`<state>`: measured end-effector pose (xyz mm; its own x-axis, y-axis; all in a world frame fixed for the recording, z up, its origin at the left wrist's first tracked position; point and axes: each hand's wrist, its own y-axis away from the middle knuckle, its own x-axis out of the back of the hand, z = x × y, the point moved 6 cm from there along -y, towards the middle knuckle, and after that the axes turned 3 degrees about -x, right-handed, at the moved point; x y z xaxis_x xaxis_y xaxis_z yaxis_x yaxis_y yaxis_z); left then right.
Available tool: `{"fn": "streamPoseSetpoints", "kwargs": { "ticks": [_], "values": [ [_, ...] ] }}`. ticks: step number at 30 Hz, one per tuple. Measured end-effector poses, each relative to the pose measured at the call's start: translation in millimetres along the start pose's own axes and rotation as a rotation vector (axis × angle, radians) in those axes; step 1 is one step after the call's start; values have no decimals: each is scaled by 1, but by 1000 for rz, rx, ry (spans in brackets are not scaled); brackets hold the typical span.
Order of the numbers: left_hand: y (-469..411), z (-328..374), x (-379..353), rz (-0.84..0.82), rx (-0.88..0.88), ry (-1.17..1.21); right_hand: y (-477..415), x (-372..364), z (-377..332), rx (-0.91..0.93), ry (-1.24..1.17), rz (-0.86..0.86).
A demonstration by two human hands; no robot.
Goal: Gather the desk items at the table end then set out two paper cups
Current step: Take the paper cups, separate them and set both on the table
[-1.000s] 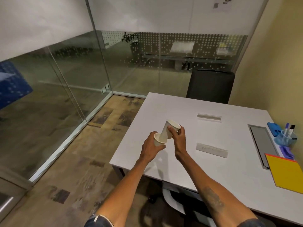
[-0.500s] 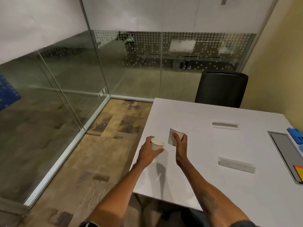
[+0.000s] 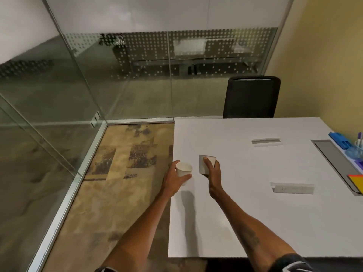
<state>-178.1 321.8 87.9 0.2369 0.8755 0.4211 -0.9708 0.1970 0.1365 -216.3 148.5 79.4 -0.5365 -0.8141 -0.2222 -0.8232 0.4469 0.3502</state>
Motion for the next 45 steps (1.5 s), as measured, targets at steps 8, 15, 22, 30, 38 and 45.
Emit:
{"fn": "streamPoseSetpoints", "kwargs": {
  "ticks": [8,15,22,30,38,45],
  "values": [
    [-81,-12,54,-202,-92,-17,-22,-62,14,32,-56,218],
    [-141,-19,109,-370,-184,-79,-18,-130,29,48,-162,393],
    [-174,-23,116,-517,-215,-71,-16,-155,34,59,-238,520],
    [-207,-14,77,-654,-240,-95,-35,-139,33,43,-223,614],
    [-252,28,23,-804,-360,-232,-70,-96,9,87,-169,753],
    [-286,85,-63,-955,-492,-392,-104,-34,-11,89,-122,913]
  ]
}}
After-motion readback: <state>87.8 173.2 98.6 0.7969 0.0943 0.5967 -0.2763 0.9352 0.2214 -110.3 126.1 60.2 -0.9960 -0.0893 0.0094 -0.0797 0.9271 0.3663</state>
